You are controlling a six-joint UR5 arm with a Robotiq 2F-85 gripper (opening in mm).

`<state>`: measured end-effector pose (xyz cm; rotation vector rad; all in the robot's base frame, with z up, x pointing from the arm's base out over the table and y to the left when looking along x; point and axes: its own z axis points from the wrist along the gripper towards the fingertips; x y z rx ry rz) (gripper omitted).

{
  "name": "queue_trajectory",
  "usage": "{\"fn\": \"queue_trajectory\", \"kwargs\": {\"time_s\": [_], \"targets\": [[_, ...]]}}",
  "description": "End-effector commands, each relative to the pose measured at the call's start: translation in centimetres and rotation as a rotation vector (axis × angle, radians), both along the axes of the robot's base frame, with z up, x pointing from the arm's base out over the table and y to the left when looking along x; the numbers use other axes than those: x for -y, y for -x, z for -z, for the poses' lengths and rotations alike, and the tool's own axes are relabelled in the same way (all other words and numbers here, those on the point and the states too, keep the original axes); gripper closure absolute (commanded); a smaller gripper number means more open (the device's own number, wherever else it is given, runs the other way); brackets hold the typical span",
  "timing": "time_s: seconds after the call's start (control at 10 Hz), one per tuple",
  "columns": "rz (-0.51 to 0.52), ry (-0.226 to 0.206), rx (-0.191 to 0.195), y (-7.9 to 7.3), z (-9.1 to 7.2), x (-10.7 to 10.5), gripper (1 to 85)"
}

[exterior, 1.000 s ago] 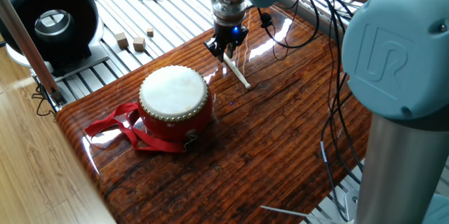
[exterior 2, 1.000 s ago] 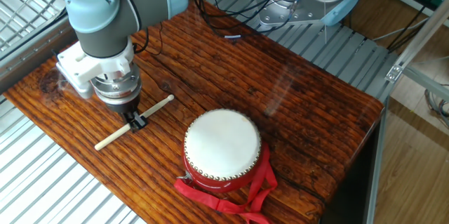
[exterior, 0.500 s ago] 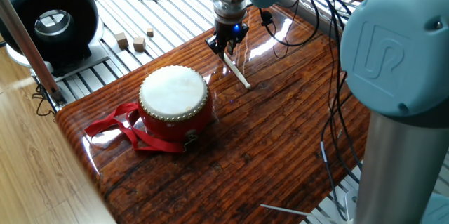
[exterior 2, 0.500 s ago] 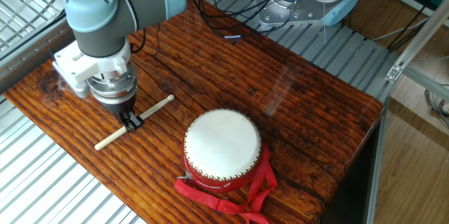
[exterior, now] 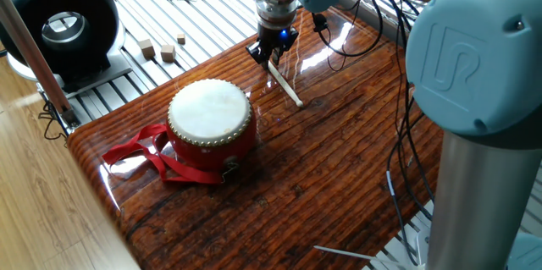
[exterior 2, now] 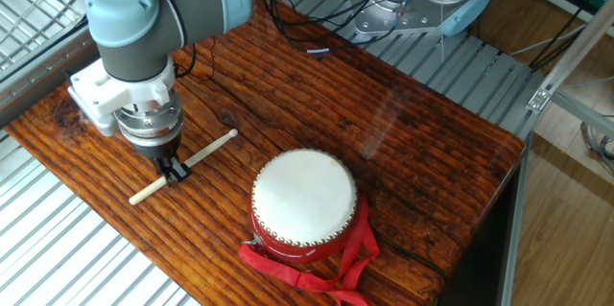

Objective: Play the drum

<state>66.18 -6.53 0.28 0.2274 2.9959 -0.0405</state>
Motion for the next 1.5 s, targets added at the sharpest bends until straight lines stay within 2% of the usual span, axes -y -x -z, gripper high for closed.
{"fn": "queue_trajectory", "kwargs": {"time_s": [0.0, 0.3, 0.4, 0.7, 0.9, 1.1, 1.4], "targets": [[0.007, -0.015, 0.0, -0.2, -0.2, 0.0, 53.0], [0.0, -0.049, -0.023, 0.0, -0.6, -0.2, 53.0], [-0.002, -0.049, -0.032, 0.0, -0.7, -0.1, 53.0], [-0.01, -0.05, -0.091, 0.7, -0.4, 0.0, 54.3], [-0.022, -0.081, -0.129, 1.2, -0.5, -0.7, 54.3], [-0.021, -0.074, -0.144, 1.1, -0.9, -0.8, 54.0], [-0.042, -0.068, -0.148, 0.7, -0.7, 0.2, 54.0]]}}
